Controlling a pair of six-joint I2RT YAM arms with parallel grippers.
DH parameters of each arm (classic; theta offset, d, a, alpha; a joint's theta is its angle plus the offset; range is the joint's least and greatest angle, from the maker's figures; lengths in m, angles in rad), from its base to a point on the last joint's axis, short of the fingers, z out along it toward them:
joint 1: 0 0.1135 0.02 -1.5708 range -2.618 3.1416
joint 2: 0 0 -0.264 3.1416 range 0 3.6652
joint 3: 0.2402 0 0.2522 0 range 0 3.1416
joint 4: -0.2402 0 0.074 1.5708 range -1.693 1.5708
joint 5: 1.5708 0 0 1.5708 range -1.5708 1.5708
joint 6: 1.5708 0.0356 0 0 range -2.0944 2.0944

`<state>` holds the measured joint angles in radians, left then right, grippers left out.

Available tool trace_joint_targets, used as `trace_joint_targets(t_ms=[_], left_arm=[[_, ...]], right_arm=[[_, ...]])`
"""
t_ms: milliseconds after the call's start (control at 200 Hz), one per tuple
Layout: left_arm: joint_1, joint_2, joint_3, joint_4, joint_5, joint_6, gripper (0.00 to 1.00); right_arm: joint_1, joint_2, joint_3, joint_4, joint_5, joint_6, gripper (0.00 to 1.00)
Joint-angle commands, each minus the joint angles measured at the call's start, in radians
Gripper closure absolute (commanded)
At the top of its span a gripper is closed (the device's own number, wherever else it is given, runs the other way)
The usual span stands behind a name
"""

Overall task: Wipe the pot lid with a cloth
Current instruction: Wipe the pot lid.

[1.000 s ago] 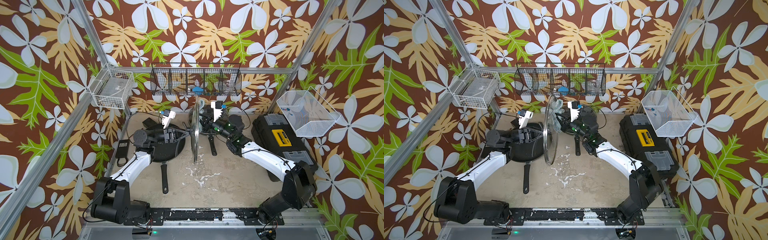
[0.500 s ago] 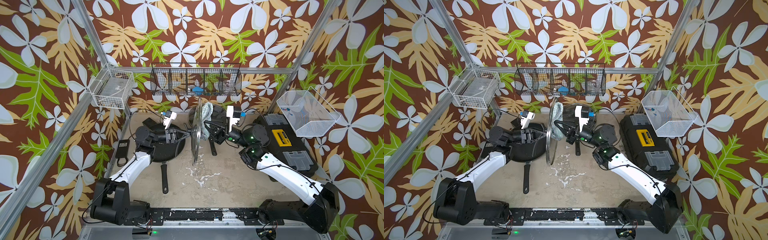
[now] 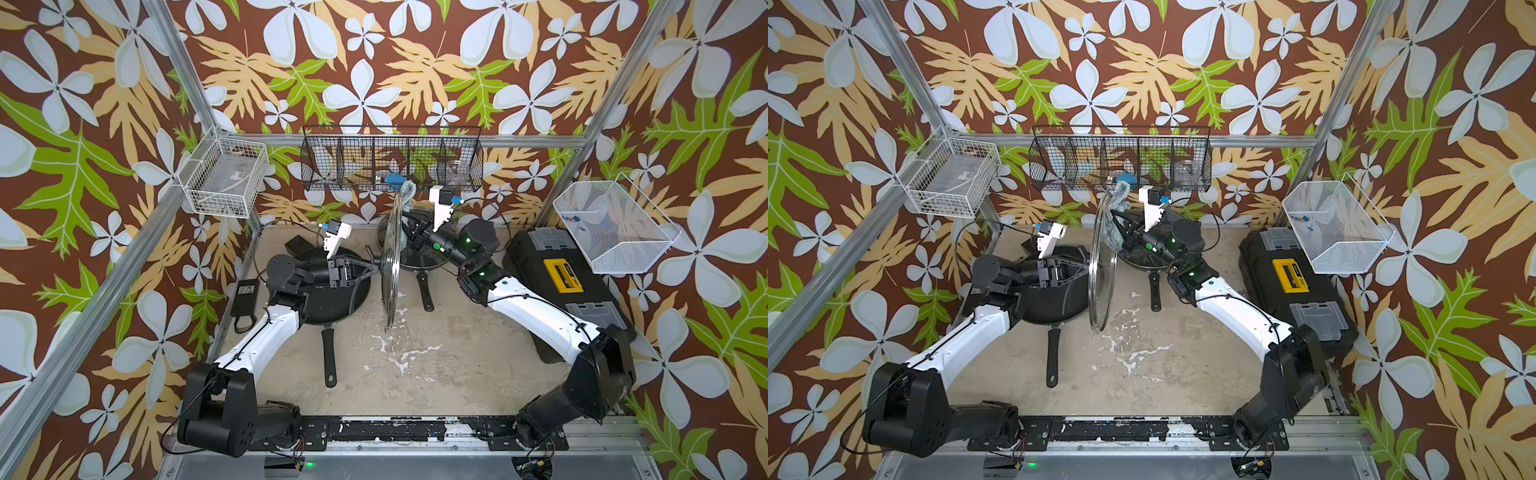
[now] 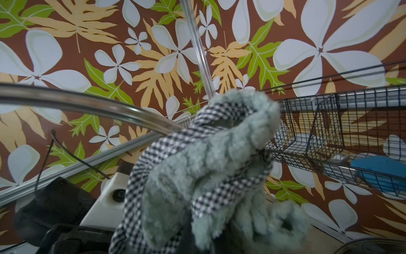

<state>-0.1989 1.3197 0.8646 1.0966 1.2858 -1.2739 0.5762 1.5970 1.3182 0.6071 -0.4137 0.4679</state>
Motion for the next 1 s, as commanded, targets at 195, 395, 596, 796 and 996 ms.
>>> trace_joint_targets(t_ms=[195,395,596,796,996], left_arm=[[-0.002,-0.018,0.011,0.102,-0.021,0.008,1.0],[0.0,-0.005,0.001,0.059,-0.037,0.047,1.0],[0.002,0.011,0.006,0.042,-0.054,0.061,1.0],[0.003,0.021,0.004,0.052,-0.057,0.055,1.0],[0.003,0.027,-0.002,0.128,-0.053,0.001,1.0]], right_arm=[[-0.001,0.003,-0.035,0.001,-0.045,0.025,1.0],[0.022,-0.149,-0.11,0.093,-0.138,-0.007,1.0],[0.07,-0.295,-0.219,0.188,-0.251,-0.032,1.0],[0.081,-0.292,-0.192,0.137,-0.209,-0.086,1.0],[0.032,-0.11,-0.033,0.011,-0.043,-0.054,1.0]])
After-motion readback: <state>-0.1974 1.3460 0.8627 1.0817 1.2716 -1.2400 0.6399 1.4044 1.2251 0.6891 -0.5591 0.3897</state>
